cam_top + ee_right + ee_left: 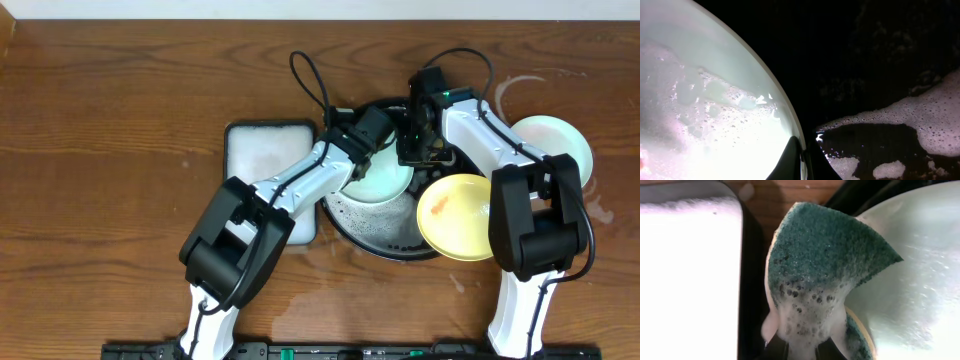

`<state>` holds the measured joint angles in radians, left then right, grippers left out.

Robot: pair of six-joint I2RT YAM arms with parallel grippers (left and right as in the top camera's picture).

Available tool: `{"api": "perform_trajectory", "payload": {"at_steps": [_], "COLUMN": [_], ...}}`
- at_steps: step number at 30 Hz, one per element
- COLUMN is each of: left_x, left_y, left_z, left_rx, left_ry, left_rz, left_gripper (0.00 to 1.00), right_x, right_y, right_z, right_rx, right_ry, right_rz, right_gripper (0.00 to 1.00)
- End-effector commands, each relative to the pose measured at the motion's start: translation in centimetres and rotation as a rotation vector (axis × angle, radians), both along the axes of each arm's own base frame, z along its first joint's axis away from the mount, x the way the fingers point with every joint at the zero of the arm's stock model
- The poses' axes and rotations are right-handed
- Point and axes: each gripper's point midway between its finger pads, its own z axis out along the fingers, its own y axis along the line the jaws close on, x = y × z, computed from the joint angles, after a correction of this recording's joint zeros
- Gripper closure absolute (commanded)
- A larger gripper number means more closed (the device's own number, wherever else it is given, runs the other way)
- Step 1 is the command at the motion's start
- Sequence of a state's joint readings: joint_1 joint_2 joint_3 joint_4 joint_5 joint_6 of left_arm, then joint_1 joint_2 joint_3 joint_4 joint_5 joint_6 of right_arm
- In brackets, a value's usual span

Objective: Clean dirty plates on tray and stack at the side
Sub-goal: 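Keep scrubbing the green plate in circles with the sponge, then scrub the green plate rim area with the left-held sponge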

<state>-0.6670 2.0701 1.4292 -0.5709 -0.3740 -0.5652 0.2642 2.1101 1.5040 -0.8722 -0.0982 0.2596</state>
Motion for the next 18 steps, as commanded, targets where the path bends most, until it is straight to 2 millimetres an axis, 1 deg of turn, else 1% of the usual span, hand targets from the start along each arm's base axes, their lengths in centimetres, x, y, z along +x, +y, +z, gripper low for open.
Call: {"api": "perform_trajectory", "payload": {"at_steps": [1, 6, 9, 11, 14, 18], "left_x": [1.1, 1.6, 1.0, 0.4, -0.8, -1.8], "left_y": [4.7, 3.9, 2.2, 0.7, -1.9, -3.8], "left_z": [0.9, 6.0, 7.2, 7.0, 5.7, 3.4], "left_rx": [0.163, 0.061, -0.06, -0.141, -0.266, -0.358], "left_ry": [-0.068, -0.157, -0.13, -0.084, 0.015, 0.107], "left_rz": [0.089, 0.093, 0.058, 0.025, -0.031, -0.019], "left_gripper": [0.92, 0.92, 0.92, 0.93, 0.93, 0.93], "right_x": [-1.0, -1.0, -1.0, -1.0, -1.0, -1.0], "right_y": [-0.9, -0.9, -0.9, -0.9, -0.9, -0.9], "right_z": [-1.7, -1.7, -1.7, -1.7, -1.7, -1.7], "right_rx": [-0.047, -0.047, -0.047, -0.047, -0.046, -0.046], "right_ry": [0.049, 0.049, 0.049, 0.049, 0.049, 0.049], "right_rz": [-0.017, -0.017, -0.017, -0.017, -0.017, -0.017], "right_gripper": [0.99, 0.99, 0.99, 0.99, 0.99, 0.99]}}
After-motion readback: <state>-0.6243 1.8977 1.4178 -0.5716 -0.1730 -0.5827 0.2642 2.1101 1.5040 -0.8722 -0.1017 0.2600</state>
